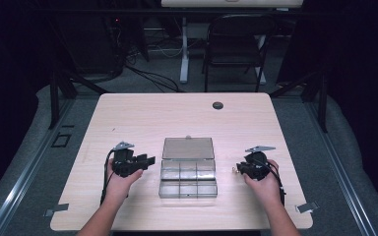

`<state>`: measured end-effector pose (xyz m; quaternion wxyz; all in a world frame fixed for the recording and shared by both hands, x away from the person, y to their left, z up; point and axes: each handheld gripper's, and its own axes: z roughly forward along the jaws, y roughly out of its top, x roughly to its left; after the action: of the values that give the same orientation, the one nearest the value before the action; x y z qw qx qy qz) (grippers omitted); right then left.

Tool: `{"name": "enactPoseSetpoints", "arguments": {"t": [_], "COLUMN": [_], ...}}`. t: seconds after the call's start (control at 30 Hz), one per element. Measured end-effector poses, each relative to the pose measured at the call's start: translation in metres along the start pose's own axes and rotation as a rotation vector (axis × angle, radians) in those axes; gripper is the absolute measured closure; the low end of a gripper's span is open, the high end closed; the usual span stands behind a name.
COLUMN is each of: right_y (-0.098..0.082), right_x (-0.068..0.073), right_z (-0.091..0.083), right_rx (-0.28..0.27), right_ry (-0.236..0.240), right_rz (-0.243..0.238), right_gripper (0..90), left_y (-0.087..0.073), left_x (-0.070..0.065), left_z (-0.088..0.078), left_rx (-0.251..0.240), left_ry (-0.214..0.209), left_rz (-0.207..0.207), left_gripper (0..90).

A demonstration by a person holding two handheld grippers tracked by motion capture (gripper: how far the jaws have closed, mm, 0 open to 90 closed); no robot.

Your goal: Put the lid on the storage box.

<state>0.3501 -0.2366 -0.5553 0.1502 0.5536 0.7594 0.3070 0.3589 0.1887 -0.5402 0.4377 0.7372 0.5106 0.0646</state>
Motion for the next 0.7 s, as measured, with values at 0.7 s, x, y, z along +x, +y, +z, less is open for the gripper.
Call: {"name": "enactPoseSetpoints", "arguments": {"t": [0.7], "right_y": [-0.003], "right_x": [0.003], "right_z": [0.011], "right_rx": [0.056], "right_ry": [0.022], "right_rz": [0.003], "right_gripper": [84.9], "left_y": [0.0], "left_x": [0.001], "left_z": [0.001], "left_rx": [0.005], "left_ry": [-0.002], "left_rz": [-0.007], "left_gripper": [55.6]}}
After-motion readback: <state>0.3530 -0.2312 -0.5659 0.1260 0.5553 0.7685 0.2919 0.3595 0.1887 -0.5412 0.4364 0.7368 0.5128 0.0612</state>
